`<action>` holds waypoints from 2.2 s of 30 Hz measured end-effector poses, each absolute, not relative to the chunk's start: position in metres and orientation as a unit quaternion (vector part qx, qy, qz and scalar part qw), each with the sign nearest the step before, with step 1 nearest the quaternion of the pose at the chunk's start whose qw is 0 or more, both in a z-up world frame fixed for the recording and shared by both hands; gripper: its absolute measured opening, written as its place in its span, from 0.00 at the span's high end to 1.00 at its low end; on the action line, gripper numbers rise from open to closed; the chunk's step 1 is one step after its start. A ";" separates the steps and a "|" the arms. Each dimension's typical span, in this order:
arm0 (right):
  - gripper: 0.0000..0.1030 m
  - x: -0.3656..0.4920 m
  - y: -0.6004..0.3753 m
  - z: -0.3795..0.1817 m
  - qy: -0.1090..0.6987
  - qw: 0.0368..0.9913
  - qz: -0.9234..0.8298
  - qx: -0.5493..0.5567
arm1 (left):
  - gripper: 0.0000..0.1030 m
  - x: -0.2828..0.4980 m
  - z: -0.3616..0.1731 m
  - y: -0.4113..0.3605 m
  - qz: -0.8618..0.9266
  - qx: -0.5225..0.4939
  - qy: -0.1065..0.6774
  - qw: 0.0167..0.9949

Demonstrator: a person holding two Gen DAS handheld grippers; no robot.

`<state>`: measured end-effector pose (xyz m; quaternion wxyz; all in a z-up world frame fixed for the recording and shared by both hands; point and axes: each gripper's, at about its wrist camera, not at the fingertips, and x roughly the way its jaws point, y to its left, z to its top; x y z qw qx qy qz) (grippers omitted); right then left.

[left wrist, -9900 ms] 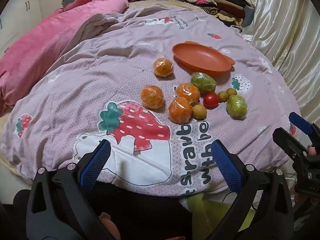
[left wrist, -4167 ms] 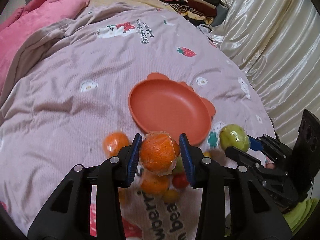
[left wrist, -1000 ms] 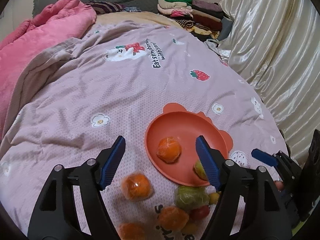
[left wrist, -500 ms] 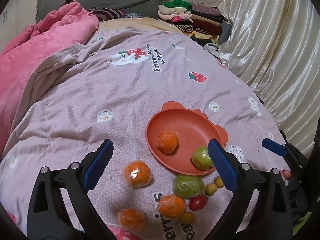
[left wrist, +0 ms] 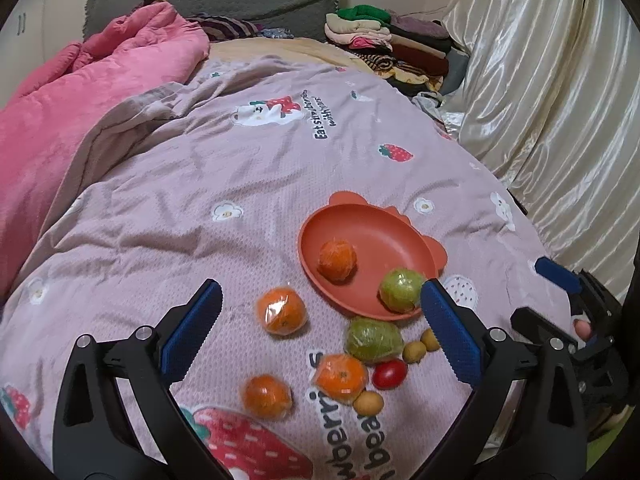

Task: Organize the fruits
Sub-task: 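Move both tools back toward the remaining fruits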

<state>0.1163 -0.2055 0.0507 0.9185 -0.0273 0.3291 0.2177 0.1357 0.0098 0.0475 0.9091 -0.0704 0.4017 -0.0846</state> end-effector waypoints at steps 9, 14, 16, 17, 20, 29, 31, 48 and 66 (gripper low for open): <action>0.04 0.106 -0.213 0.062 0.319 0.923 0.216 -0.023 | 0.10 0.109 0.058 0.011 -0.076 -0.054 0.398 0.913; 0.04 0.103 -0.214 0.064 0.318 0.923 0.217 -0.023 | 0.10 0.100 0.062 0.014 -0.068 -0.053 0.397 0.914; 0.04 0.102 -0.215 0.065 0.316 0.923 0.218 -0.023 | 0.10 0.096 0.064 0.015 -0.065 -0.053 0.397 0.914; 0.04 0.100 -0.215 0.065 0.317 0.923 0.219 -0.023 | 0.10 0.094 0.064 0.015 -0.064 -0.053 0.396 0.914; 0.04 0.099 -0.215 0.066 0.317 0.922 0.221 -0.022 | 0.10 0.089 0.065 0.016 -0.061 -0.051 0.397 0.914; 0.04 0.089 -0.215 0.065 0.321 0.920 0.225 -0.023 | 0.09 0.076 0.061 0.018 -0.048 -0.041 0.407 0.911; 0.04 0.088 -0.215 0.064 0.323 0.919 0.227 -0.025 | 0.09 0.075 0.058 0.017 -0.048 -0.039 0.411 0.910; 0.04 0.083 -0.205 0.035 0.367 0.898 0.239 -0.044 | 0.09 0.066 0.027 0.015 -0.042 -0.024 0.442 0.896; 0.04 0.097 -0.169 0.009 0.403 0.871 0.273 -0.060 | 0.10 0.075 -0.001 0.022 -0.030 -0.023 0.463 0.886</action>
